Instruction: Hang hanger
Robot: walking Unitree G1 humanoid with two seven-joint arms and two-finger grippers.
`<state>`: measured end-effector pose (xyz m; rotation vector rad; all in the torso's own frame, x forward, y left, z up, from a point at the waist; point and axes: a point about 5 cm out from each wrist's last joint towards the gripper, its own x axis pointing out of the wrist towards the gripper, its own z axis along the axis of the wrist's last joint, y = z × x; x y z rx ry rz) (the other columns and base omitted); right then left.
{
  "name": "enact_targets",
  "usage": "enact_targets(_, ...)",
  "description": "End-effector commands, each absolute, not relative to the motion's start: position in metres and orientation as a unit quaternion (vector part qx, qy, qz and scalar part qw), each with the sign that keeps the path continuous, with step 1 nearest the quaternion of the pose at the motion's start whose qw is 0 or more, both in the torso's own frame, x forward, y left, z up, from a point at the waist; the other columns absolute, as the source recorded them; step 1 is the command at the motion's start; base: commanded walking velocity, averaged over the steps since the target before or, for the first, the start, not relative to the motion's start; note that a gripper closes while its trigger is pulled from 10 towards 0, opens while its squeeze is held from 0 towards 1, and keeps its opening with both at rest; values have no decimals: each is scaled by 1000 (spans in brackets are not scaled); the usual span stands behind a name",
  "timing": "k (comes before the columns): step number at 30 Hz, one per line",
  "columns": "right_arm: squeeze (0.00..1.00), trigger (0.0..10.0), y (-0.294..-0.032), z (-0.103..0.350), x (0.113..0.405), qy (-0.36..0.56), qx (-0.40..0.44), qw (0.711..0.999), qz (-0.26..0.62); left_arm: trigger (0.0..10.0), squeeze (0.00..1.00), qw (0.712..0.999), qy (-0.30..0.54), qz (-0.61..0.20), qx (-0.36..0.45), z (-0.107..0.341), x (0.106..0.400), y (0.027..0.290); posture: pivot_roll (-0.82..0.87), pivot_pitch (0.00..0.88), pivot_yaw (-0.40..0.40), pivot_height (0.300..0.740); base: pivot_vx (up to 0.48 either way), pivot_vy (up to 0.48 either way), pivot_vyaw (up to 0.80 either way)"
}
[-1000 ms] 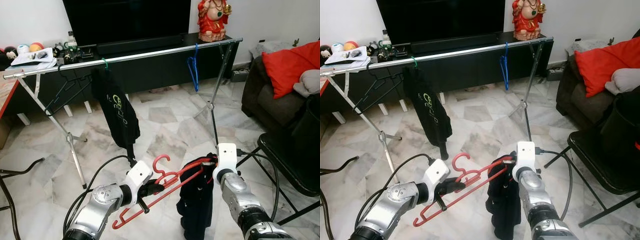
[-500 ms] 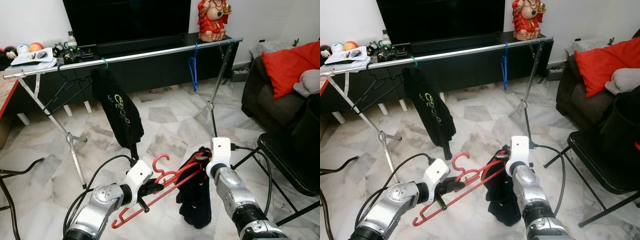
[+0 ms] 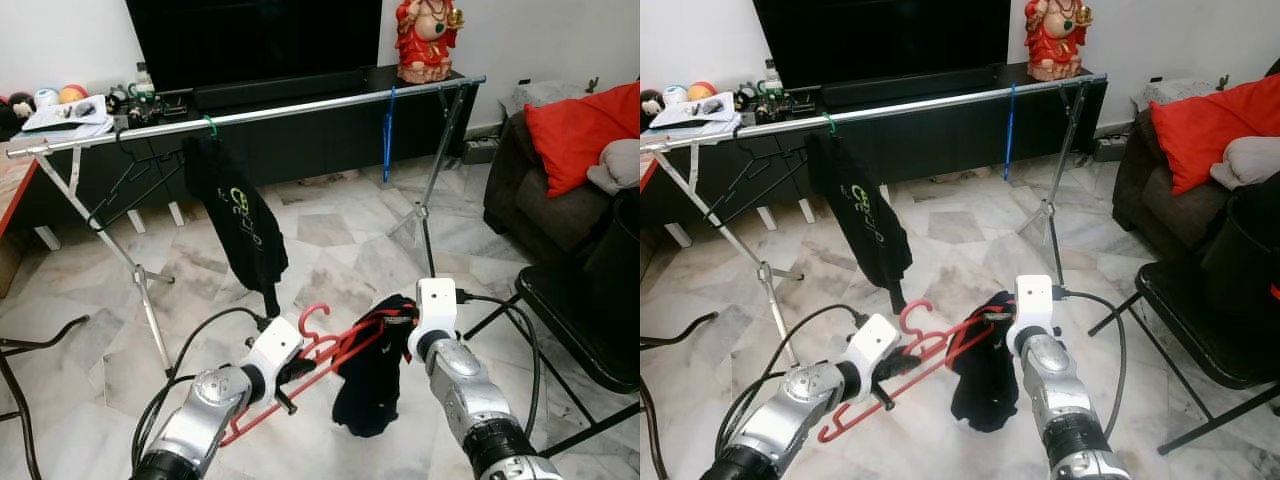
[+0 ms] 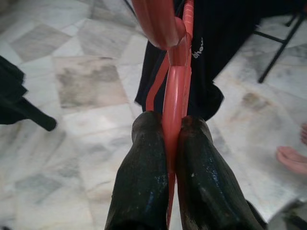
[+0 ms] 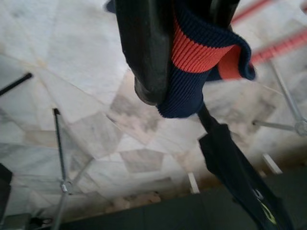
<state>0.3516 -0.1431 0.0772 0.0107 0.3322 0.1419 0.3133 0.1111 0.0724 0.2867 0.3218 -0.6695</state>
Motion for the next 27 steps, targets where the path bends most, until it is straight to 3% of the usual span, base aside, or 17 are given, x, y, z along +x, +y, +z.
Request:
enact_targets(1, 0, 10000, -146, 81, 352, 158, -12, 985, 63, 10000, 0, 929, 149, -305, 146, 75, 318, 118, 52, 52, 49, 740, 0, 0, 0)
enact_targets(16, 0, 10000, -136, 88, 353, 146, -18, 985, 95, 10000, 0, 922, 140, -343, 118, 78, 314, 111, 59, 64, 47, 740, 0, 0, 0)
enact_targets(27, 0, 10000, -147, 96, 358, 135, -45, 986, 89, 10000, 0, 907, 144, -384, 91, 78, 306, 109, 63, 66, 44, 740, 0, 0, 0)
